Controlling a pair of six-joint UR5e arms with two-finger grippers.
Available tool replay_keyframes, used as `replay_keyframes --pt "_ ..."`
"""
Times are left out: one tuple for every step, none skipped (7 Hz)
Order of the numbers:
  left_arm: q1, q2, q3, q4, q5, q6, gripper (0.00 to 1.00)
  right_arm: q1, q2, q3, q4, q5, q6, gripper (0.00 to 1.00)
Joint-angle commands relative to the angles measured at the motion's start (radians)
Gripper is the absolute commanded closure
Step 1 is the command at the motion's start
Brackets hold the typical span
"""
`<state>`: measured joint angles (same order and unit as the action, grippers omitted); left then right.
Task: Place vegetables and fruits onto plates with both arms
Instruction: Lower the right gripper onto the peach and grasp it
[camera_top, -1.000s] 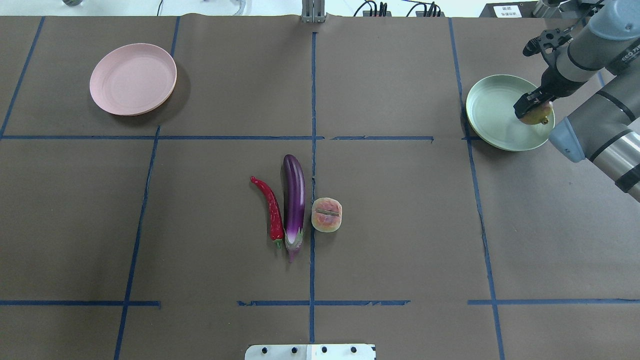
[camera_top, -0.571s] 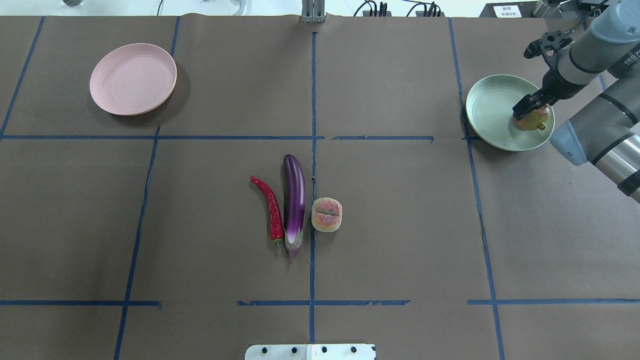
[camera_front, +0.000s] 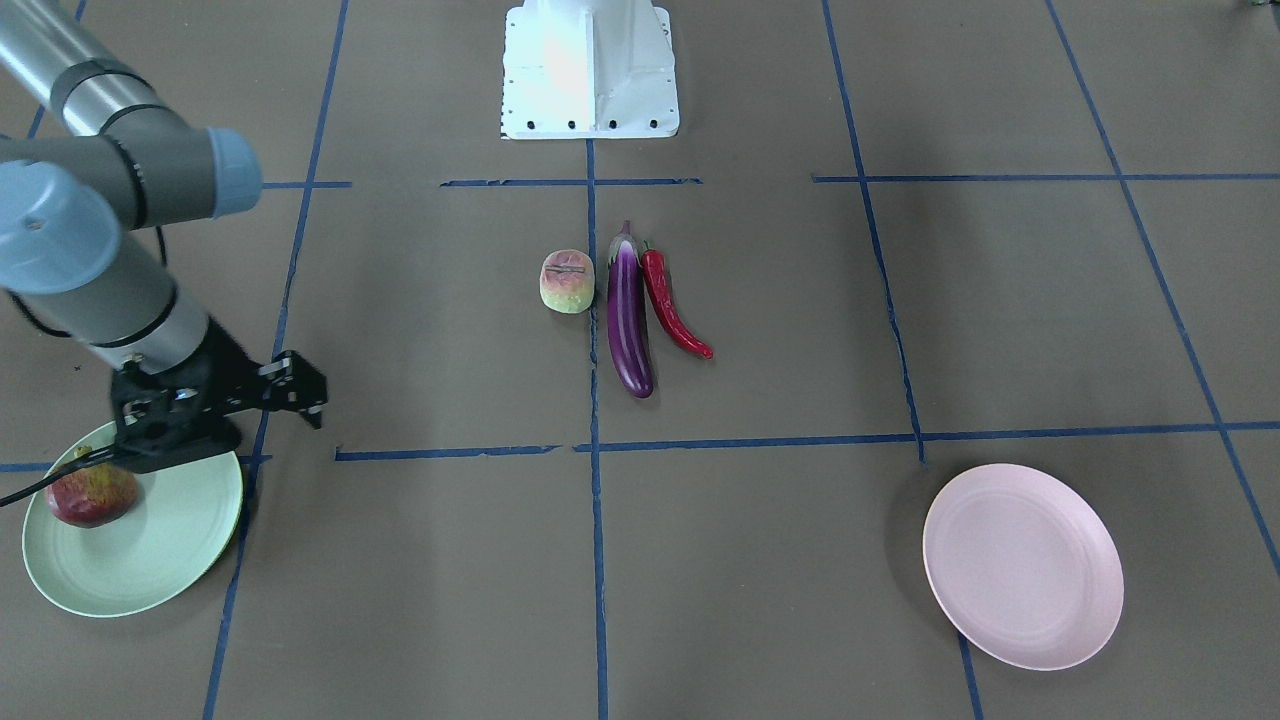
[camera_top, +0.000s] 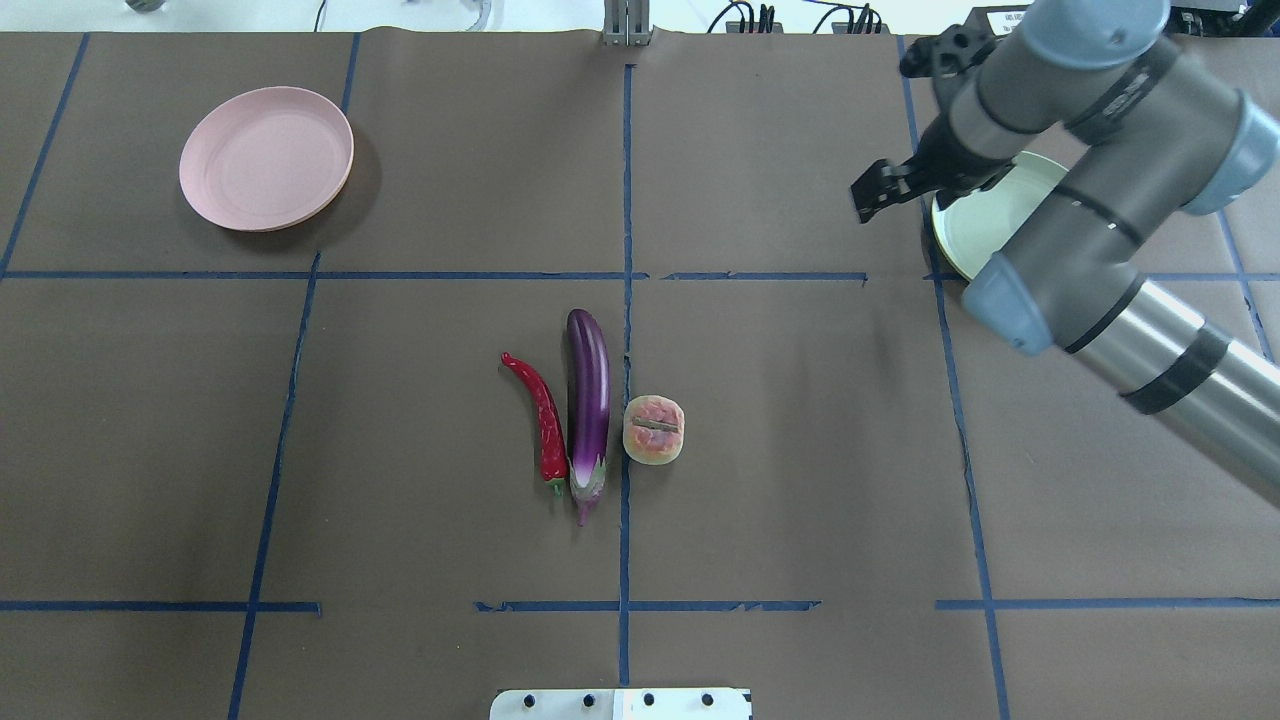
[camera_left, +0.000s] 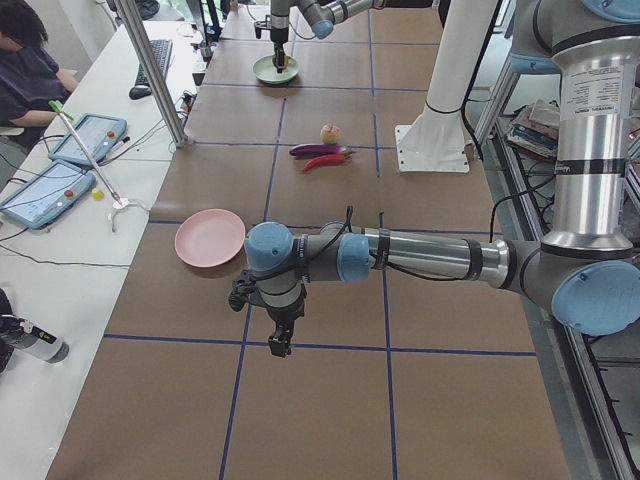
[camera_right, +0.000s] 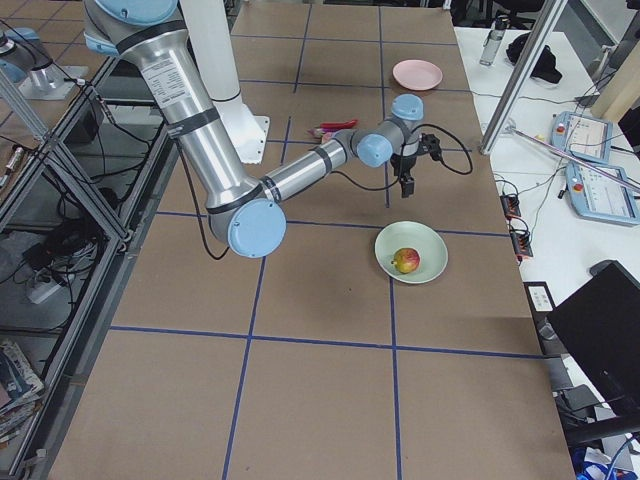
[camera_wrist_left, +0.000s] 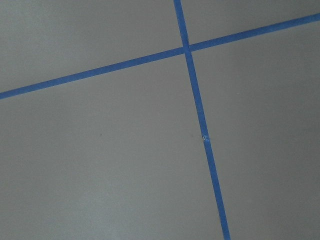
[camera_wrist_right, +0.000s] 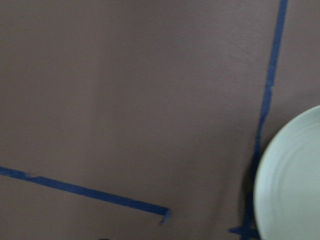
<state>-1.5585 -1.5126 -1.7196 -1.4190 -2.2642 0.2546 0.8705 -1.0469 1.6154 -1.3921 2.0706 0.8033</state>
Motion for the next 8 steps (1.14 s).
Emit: replay_keyframes --pt "0.0 0.0 0.002 0.0 0.0 0.0 0.0 -0.309 0.088 0.061 -0.027 -0.277 0.373 0.0" --pt "0.0 0.002 0.002 0.0 0.002 0.0 0.0 -0.415 0.17 0.06 -0.165 -0.378 0.454 0.0" --pt "0.0 0.002 0.003 0.0 0.002 0.0 0.0 -0.462 0.209 0.058 -0.223 -0.414 0.505 0.0" --pt "0.0 0.002 0.005 0.0 0.0 0.0 0.0 -0.494 0.203 0.051 -0.223 -0.426 0.52 0.0" --pt "0.001 0.002 0.003 0.0 0.002 0.0 0.0 -0.498 0.2 0.043 -0.222 -0.443 0.521 0.0" --pt "0.002 0.002 0.003 0.0 0.0 0.0 0.0 -0.499 0.208 0.041 -0.222 -0.443 0.521 0.0" --pt "0.002 0.002 0.003 0.0 0.0 0.0 0.0 -0.51 0.211 0.02 -0.22 -0.445 0.522 0.0" --pt "0.002 0.002 0.003 0.0 0.0 0.0 0.0 -0.515 0.214 -0.004 -0.219 -0.445 0.519 0.0"
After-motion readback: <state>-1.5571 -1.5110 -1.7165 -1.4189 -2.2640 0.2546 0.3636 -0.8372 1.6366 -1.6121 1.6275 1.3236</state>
